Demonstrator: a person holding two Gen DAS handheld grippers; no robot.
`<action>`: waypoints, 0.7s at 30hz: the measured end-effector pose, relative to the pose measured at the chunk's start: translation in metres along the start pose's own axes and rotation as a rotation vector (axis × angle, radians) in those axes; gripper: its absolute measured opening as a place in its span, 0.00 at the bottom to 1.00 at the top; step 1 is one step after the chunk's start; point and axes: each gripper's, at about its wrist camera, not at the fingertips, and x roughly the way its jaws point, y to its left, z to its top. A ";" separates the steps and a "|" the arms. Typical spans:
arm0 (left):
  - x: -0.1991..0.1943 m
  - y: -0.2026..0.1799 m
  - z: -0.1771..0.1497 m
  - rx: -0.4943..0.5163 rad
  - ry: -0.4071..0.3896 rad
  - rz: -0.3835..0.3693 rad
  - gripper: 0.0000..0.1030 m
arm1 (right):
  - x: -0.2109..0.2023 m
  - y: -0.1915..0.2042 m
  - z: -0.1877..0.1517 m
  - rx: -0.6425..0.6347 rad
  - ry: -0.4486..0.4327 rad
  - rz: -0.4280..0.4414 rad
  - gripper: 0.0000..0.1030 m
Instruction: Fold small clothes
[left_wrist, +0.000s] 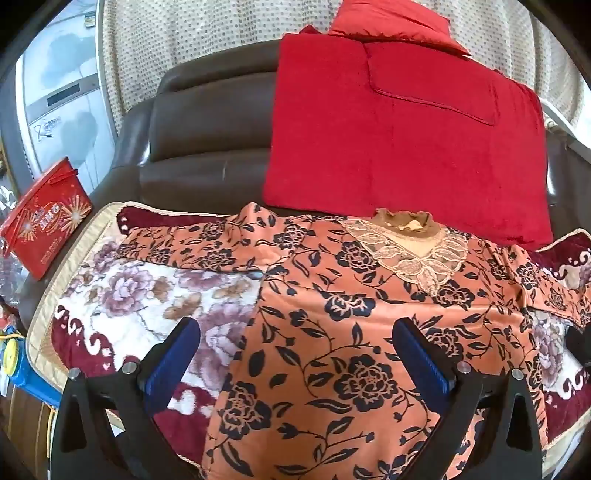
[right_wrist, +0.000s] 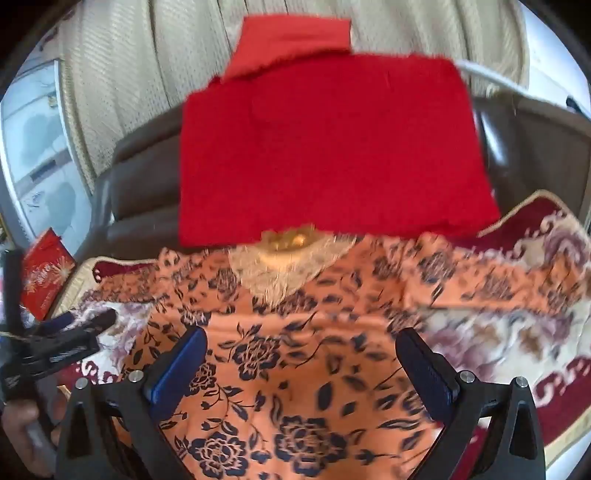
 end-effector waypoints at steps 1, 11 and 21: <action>-0.001 0.001 0.000 -0.002 0.000 0.001 1.00 | 0.004 0.000 0.000 0.004 0.009 -0.010 1.00; -0.002 -0.006 0.001 0.015 0.000 0.003 1.00 | 0.037 0.009 -0.008 -0.007 0.080 -0.054 1.00; -0.001 -0.010 -0.003 0.021 -0.007 -0.003 1.00 | 0.031 0.011 -0.001 -0.023 0.063 -0.084 1.00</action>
